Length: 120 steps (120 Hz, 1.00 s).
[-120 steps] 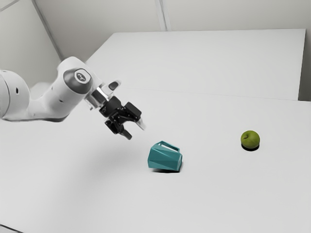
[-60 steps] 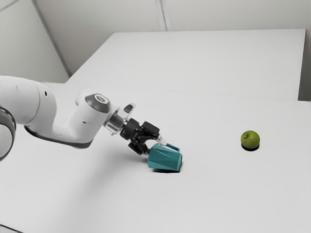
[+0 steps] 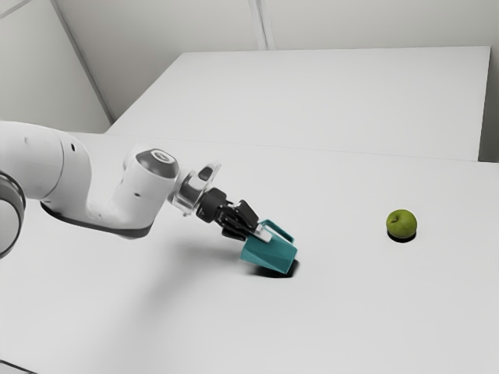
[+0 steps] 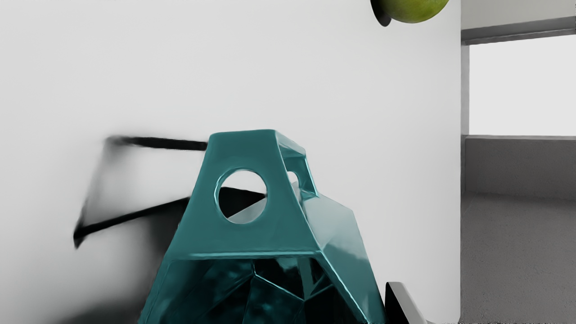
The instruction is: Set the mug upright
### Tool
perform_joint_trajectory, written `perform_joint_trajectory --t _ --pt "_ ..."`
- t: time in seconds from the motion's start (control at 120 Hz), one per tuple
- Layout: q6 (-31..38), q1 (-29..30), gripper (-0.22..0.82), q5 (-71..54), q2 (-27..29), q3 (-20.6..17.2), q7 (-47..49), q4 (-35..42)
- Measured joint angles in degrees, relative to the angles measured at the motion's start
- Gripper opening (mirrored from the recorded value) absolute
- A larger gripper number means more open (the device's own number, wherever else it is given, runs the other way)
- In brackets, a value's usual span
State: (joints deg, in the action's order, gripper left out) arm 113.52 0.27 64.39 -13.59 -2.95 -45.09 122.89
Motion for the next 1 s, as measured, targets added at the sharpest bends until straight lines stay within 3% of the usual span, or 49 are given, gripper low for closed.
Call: perform_joint_trajectory --t 0.342,0.542,0.783,1.0 --pt "-1.15 -0.03 -0.16 -2.26 4.03 0.04 -2.26 -0.76" --pt "-1.38 -0.25 -0.17 -24.98 7.83 0.47 3.52 -8.05" --pt "-1.09 0.12 -0.18 -51.81 9.46 3.60 13.76 -12.34" --pt "2.24 -0.30 -0.18 -61.53 9.09 3.90 21.17 -11.44"
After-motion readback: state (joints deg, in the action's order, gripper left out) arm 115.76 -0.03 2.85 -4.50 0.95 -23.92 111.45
